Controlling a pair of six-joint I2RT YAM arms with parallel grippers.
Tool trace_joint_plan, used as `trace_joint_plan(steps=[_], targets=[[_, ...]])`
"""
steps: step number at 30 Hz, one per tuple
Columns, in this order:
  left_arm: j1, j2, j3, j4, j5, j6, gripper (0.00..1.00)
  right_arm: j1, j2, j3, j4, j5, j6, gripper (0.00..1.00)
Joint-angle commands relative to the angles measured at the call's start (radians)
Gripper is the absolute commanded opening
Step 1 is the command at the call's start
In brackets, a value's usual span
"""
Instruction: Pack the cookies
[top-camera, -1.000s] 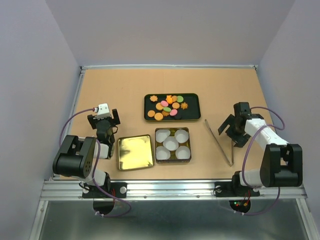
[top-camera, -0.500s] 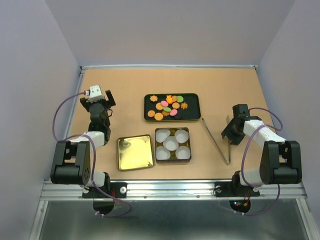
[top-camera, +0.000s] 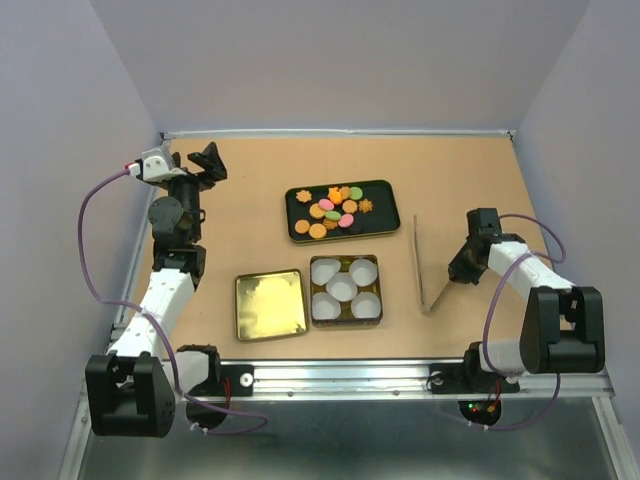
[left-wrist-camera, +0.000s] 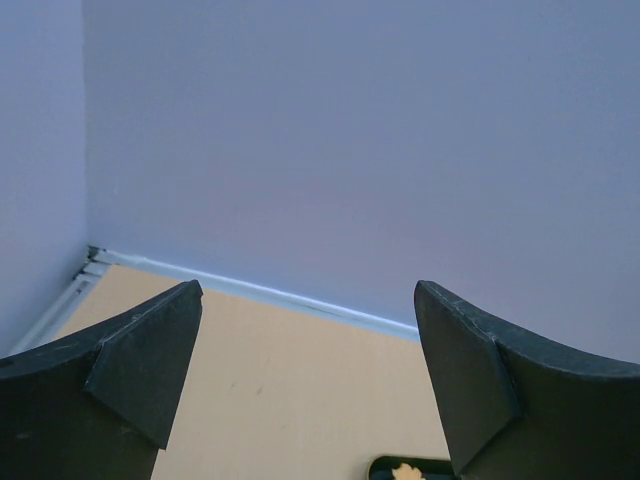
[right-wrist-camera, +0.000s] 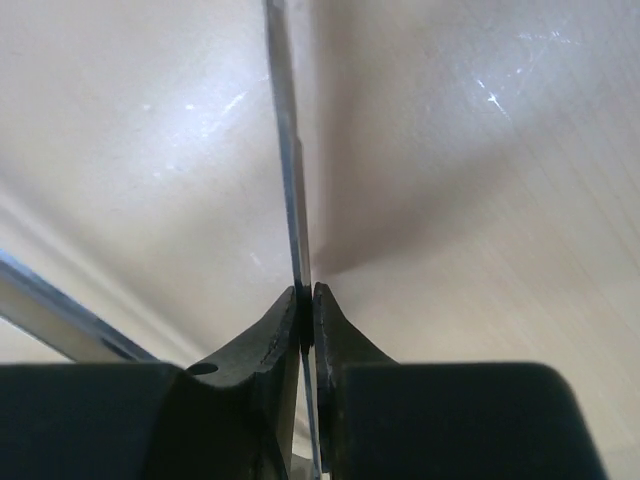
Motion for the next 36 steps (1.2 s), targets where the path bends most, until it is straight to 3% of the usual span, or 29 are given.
trace_joint_plan(steps=[1,5,9,12,13,17,18,25,29,36], targets=[[0.01,-0.052,0.022,-0.047,0.129,-0.133,0.99,-0.005,-0.099,-0.012,0.025,-0.021,-0.005,0.13],[0.01,-0.094,0.075,-0.075,0.227,-0.217,0.99,-0.005,-0.145,0.003,-0.003,-0.049,-0.002,0.07],[0.011,-0.037,0.112,-0.029,0.46,-0.364,0.99,-0.005,-0.19,0.083,-0.032,-0.047,-0.011,0.01],[-0.008,0.035,0.204,-0.025,0.682,-0.371,0.97,-0.003,-0.192,0.202,-0.058,-0.067,-0.028,0.0],[-0.051,0.046,0.226,-0.05,0.68,-0.372,0.93,-0.003,-0.184,0.244,-0.059,-0.082,-0.031,0.0],[-0.2,0.11,0.361,-0.234,0.593,-0.261,0.88,0.0,-0.088,0.429,-0.078,-0.21,-0.031,0.0],[-0.282,0.127,0.388,-0.316,0.526,-0.237,0.87,0.012,-0.069,0.466,-0.079,-0.222,-0.028,0.0],[-0.553,0.317,0.557,-0.444,0.329,-0.156,0.77,0.174,0.052,0.68,-0.084,-0.188,-0.042,0.0],[-0.66,0.435,0.737,-0.55,0.214,-0.078,0.75,0.244,0.1,0.717,-0.093,-0.179,-0.059,0.0],[-0.733,0.656,1.006,-0.746,0.024,-0.032,0.7,0.285,0.134,0.741,-0.093,-0.19,-0.06,0.01]])
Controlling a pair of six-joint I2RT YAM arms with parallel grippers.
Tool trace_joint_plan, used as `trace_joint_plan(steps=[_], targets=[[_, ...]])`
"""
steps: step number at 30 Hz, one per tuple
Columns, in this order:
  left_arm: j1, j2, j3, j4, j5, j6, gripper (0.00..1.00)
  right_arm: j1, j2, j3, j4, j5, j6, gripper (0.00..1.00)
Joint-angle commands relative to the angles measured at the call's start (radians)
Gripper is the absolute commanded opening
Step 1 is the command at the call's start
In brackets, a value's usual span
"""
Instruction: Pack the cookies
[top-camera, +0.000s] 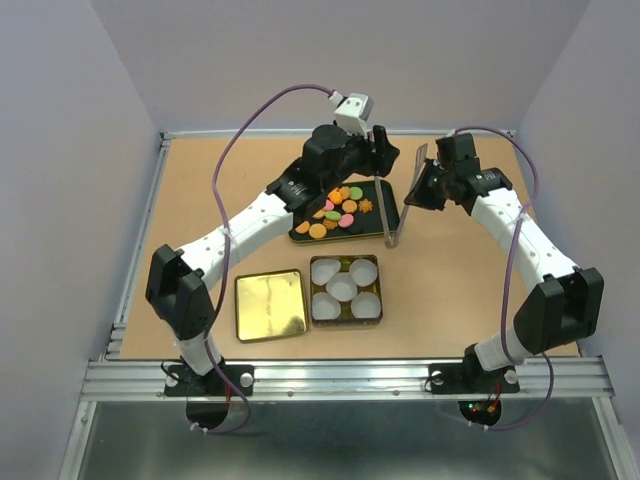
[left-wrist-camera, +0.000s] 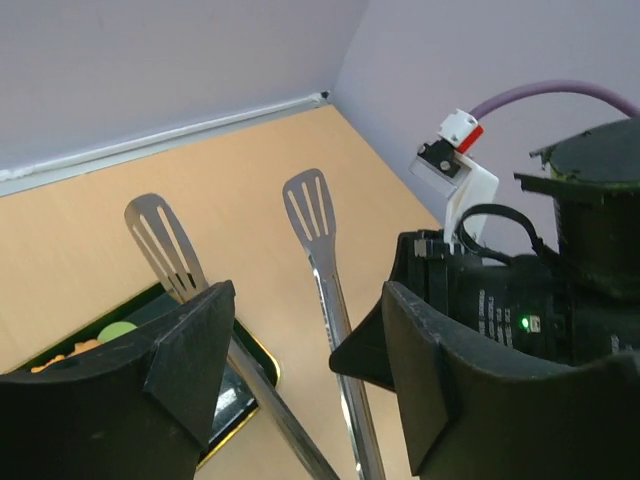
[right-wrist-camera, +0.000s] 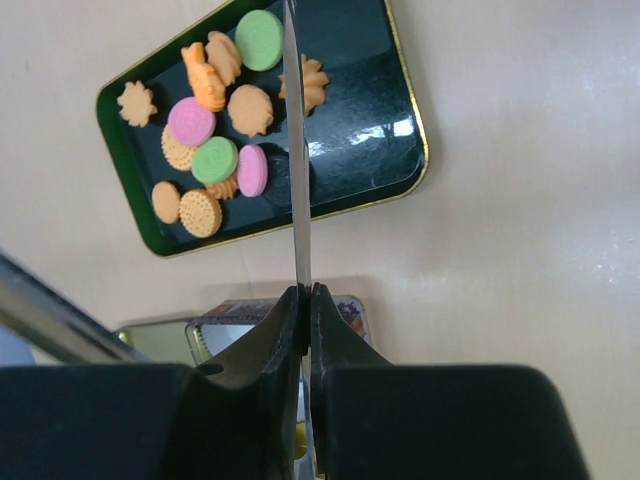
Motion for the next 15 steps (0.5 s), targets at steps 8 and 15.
trace_joint_plan(steps=[8,15], targets=[[-0.037,0.222,0.408,-0.361,-0.357,0.04,0.61,0.02,0.007,0.1,0.008,0.004,-0.027,0.0],[-0.038,0.273,0.446,-0.382,-0.341,0.037,0.55,0.02,0.007,0.104,0.01,-0.002,-0.039,0.0]])
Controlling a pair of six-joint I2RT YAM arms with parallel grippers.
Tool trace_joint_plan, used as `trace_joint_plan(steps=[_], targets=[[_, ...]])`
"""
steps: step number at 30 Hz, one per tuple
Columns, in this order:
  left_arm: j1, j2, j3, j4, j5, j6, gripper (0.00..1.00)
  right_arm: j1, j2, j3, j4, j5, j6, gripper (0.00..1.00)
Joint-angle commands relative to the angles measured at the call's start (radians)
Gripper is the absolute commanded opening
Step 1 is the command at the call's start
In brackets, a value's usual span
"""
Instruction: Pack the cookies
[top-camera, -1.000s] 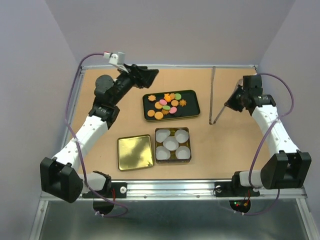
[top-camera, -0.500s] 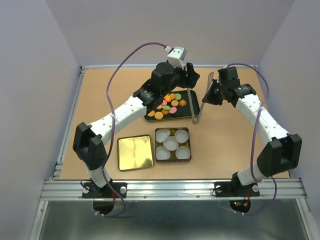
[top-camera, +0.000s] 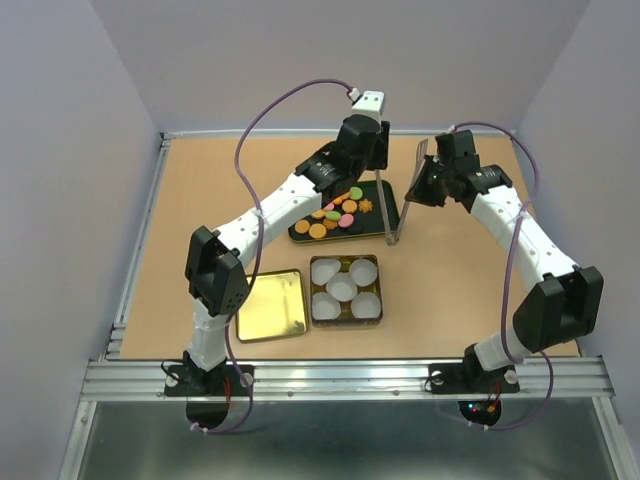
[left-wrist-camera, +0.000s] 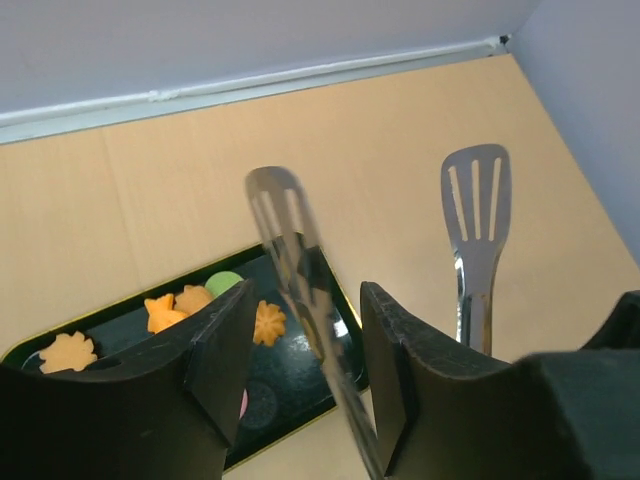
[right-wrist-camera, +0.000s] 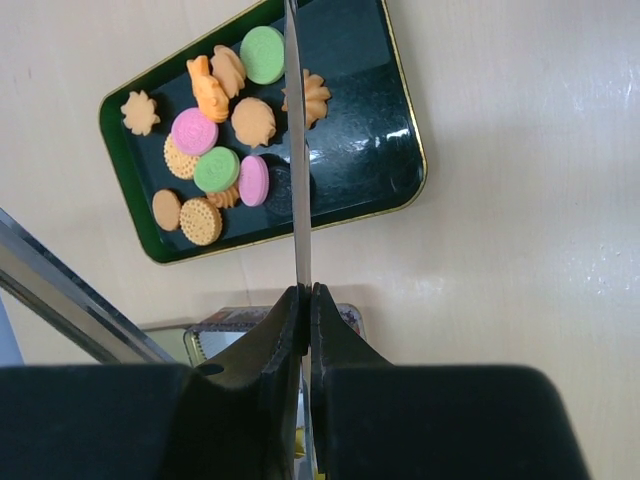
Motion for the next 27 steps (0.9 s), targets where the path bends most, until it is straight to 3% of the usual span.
trace_joint_plan(steps=[1,4,7,8,9,12,13,14,16,17,23,27], targets=[[-0.008,0.012,0.083,-0.03,-0.03,0.002,0.54,0.009,-0.009,0.071,0.02,-0.003,-0.017,0.0],[-0.009,0.035,0.107,-0.038,-0.028,-0.003,0.43,0.009,-0.012,0.071,0.018,-0.006,-0.017,0.0],[-0.009,0.052,0.13,-0.042,-0.024,-0.001,0.25,0.009,-0.012,0.074,0.018,-0.011,-0.022,0.0],[-0.009,0.056,0.141,-0.042,-0.021,0.002,0.17,0.009,-0.014,0.077,0.02,-0.017,-0.022,0.0],[-0.009,0.06,0.146,-0.045,-0.018,0.0,0.01,0.009,-0.015,0.081,0.02,-0.019,-0.023,0.0],[-0.008,0.067,0.158,-0.047,-0.008,-0.003,0.0,0.009,-0.018,0.093,0.037,-0.043,-0.04,0.01],[-0.008,0.067,0.157,-0.047,-0.005,-0.006,0.0,0.009,-0.018,0.097,0.041,-0.064,-0.048,0.06],[-0.008,0.067,0.157,-0.042,0.01,-0.009,0.0,0.01,-0.017,0.11,0.046,-0.072,-0.052,0.3],[-0.009,0.067,0.158,-0.039,0.019,-0.009,0.0,0.009,-0.017,0.126,0.049,-0.084,-0.064,0.61],[-0.005,0.066,0.158,-0.039,0.024,-0.012,0.0,0.009,-0.02,0.134,0.051,-0.092,-0.069,0.99],[0.034,0.046,0.117,-0.019,0.097,-0.052,0.0,0.009,-0.044,0.211,0.052,-0.109,-0.095,1.0],[0.136,0.001,0.033,0.065,0.247,-0.102,0.0,0.009,-0.104,0.234,0.073,-0.143,-0.118,1.0]])
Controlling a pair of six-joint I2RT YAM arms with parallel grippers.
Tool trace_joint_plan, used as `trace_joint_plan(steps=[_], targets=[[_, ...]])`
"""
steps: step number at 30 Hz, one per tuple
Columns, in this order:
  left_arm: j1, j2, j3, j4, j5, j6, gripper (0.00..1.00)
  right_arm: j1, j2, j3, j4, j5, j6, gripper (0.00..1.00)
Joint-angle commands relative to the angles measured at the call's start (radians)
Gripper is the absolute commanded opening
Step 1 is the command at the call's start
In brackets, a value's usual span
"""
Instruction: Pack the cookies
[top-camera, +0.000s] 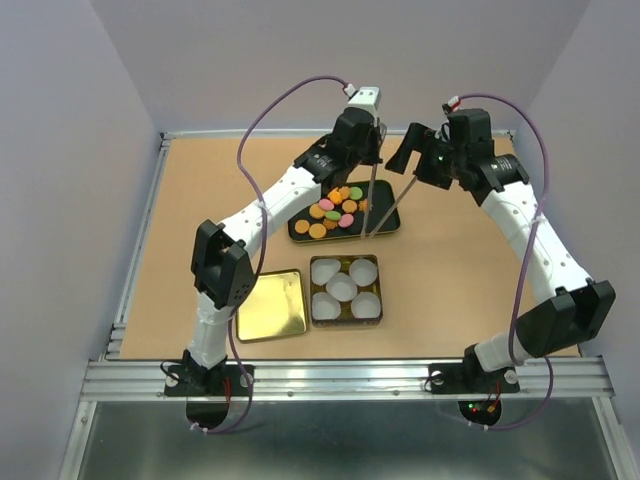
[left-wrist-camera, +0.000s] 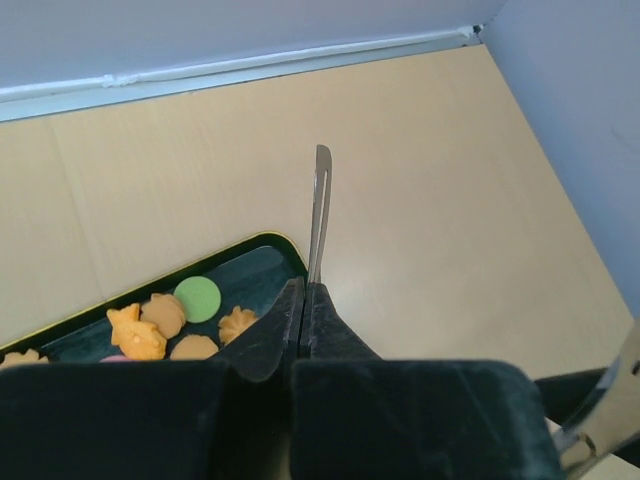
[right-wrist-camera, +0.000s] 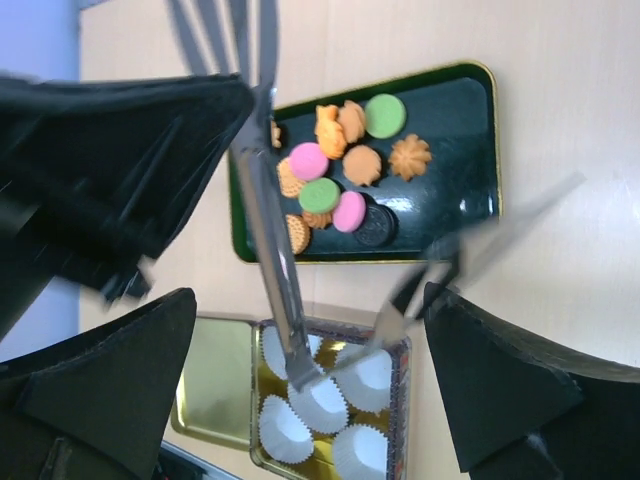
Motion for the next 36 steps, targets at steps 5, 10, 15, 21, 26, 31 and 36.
trace_joint_plan(steps=[5,10,15,21,26,31,36], targets=[[0.243,-0.145,-0.187,0.281,0.395,-0.158,0.0,-0.003,-0.208,0.046,0.228,-0.275,-0.025,1.0],[0.349,-0.165,-0.211,0.508,0.685,-0.316,0.0,-0.003,-0.335,-0.17,0.521,-0.456,0.045,1.0],[0.415,-0.18,-0.24,0.79,0.88,-0.563,0.0,-0.003,-0.351,-0.285,0.713,-0.529,0.113,1.0],[0.449,-0.182,-0.348,1.298,0.969,-0.994,0.0,-0.003,-0.274,-0.316,0.883,-0.579,0.168,1.0],[0.448,-0.191,-0.371,1.423,0.958,-1.094,0.0,-0.003,-0.202,-0.352,1.084,-0.639,0.254,1.0],[0.448,-0.197,-0.382,1.395,0.949,-1.083,0.0,0.012,-0.185,-0.37,1.222,-0.737,0.292,1.0],[0.446,-0.179,-0.388,1.464,0.934,-1.148,0.0,0.031,-0.167,-0.379,1.279,-0.791,0.314,1.0]])
